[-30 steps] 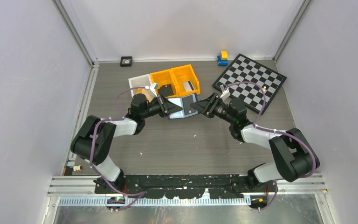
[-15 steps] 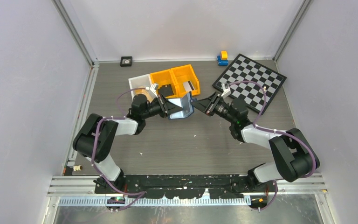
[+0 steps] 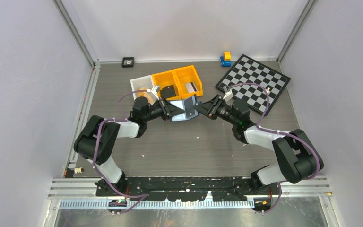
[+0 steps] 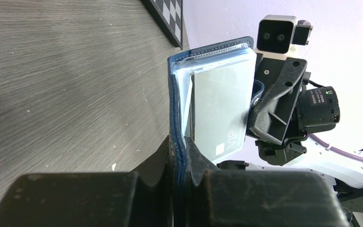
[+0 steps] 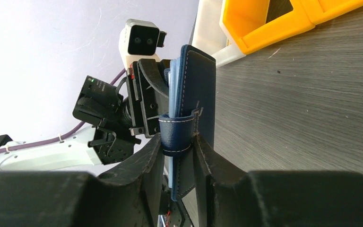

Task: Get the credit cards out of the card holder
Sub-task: Remove the credit card from the card holder.

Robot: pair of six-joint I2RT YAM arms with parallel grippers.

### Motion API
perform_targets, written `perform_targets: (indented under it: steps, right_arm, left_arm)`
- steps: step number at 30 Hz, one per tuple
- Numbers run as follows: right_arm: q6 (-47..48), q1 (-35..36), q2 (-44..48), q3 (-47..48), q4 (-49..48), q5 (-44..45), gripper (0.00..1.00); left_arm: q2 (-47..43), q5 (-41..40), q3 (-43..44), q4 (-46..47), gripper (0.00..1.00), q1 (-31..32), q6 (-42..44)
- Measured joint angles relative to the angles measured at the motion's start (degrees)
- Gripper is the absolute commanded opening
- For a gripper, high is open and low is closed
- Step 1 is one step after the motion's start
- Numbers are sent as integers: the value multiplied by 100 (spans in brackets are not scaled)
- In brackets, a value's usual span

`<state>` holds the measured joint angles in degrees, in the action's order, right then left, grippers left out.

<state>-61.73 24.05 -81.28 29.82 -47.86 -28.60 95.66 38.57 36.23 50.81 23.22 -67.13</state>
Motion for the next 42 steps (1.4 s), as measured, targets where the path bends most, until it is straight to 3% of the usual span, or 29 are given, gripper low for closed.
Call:
perform_targets:
  steps: [7, 11, 16, 17, 19, 21, 25, 28, 32, 34, 39, 42]
  right_arm:
    - [33, -20, -55, 55, 33, 52, 7]
    - [-11, -44, -157, 94, -92, 39, 1]
    - [-190, -59, -468, 190, -422, -52, 0]
    - [-219, -66, -498, 190, -452, -59, 1]
    - [-249, -68, -501, 190, -463, -68, 21]
    - [-269, -68, -501, 190, -483, -68, 29]
    - [-297, -39, -498, 186, -479, -94, 33]
    - [-313, -15, -496, 166, -529, -122, 27]
    - [-433, -22, -496, 76, -695, -138, 51]
    - [-501, -22, -496, 39, -841, -164, 56]
    - [-610, -55, -496, -42, -1187, -184, 57]
    - [-645, -85, -483, -114, -1307, -179, 45]
  left_arm:
    - [0, 7, -92, 380, 0, -37, -109]
    - [0, 4, -160, 675, 0, -81, -201]
    - [0, -59, -205, 811, 0, -140, -275]
    - [0, -70, -214, 822, 0, -144, -284]
    - [0, -81, -232, 852, 0, -144, -297]
    - [0, -81, -234, 896, 0, -144, -299]
    - [-2, -35, -234, 1025, 0, -103, -339]
    - [-4, 15, -234, 1123, 0, -52, -348]
    - [-4, 52, -234, 1158, 0, -48, -363]
    - [-4, 52, -234, 1152, 0, -48, -363]
    - [-4, 52, -234, 1150, 0, -59, -365]
    - [-4, 52, -234, 1132, 0, -70, -380]
